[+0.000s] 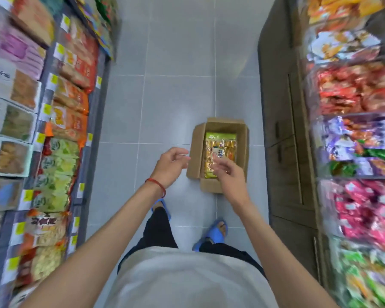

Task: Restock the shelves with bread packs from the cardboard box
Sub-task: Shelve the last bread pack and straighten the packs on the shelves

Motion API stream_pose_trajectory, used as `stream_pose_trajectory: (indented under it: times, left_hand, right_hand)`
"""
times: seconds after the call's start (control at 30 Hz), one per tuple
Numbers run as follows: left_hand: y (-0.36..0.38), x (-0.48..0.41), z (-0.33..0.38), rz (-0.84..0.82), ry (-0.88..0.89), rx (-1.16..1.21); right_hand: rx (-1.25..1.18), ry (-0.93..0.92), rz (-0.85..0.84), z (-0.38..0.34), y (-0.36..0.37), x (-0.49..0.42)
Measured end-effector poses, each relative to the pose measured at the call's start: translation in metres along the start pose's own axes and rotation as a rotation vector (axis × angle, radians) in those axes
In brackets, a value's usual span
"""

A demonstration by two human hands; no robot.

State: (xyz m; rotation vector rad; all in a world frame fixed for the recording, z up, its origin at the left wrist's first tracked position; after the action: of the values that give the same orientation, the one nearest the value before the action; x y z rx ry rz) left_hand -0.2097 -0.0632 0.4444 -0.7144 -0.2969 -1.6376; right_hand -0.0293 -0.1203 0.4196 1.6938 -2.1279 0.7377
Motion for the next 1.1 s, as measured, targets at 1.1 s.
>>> stream_pose_trajectory:
  times: [1.1]
  left_hand:
    - [0.228,-0.218,-0.101,0.207,-0.639,0.195]
  right_hand:
    - [0.605,0.224,-0.442,0.09,-0.137,-0.342]
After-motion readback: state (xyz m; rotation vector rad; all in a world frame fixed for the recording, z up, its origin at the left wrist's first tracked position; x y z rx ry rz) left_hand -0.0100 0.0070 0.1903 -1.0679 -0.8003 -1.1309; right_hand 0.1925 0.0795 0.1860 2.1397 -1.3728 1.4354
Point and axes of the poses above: each hand's wrist, its own x-axis away from the middle knuckle, its own y-axis out of the palm, z = x × y, the point moved 3 cm from there along -x, towards the middle knuckle, and after that the axes turned 2 degrees about y, right-handed, at the moved point
